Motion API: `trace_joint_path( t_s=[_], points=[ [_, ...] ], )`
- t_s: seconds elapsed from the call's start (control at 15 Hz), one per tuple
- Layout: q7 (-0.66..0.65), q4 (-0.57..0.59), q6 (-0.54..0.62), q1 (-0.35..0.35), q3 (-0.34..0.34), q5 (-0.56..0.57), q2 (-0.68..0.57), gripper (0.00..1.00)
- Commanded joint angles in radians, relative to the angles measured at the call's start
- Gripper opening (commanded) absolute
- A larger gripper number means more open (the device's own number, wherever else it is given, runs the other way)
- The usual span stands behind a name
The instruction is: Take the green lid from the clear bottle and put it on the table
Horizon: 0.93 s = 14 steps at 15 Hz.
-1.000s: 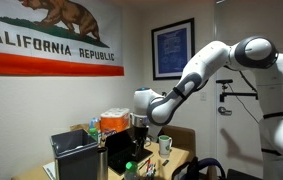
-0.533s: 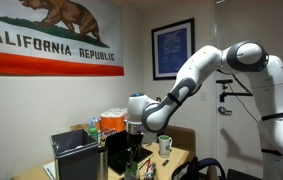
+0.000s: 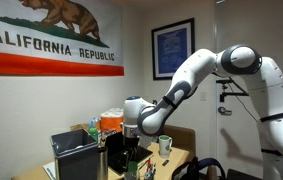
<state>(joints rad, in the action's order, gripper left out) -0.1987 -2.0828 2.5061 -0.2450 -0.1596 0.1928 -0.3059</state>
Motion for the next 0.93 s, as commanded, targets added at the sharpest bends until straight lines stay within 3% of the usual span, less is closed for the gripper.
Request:
trace_joint_path(
  t_s=[0.0,0.4,0.47,0.53,0.8,0.87],
  points=[
    [0.014,0.016,0.010,-0.009,0.015,0.006,-0.027,1.00],
    [0.008,0.009,0.017,-0.012,0.024,0.009,-0.033,1.00],
    [0.004,0.009,0.019,-0.013,0.025,0.011,-0.033,0.75],
    [0.005,0.009,0.020,-0.013,0.025,0.011,-0.032,0.73],
    [0.003,0.009,0.024,-0.016,0.025,0.012,-0.032,0.42],
    [0.001,0.009,0.024,-0.016,0.026,0.014,-0.031,0.40]
  ],
)
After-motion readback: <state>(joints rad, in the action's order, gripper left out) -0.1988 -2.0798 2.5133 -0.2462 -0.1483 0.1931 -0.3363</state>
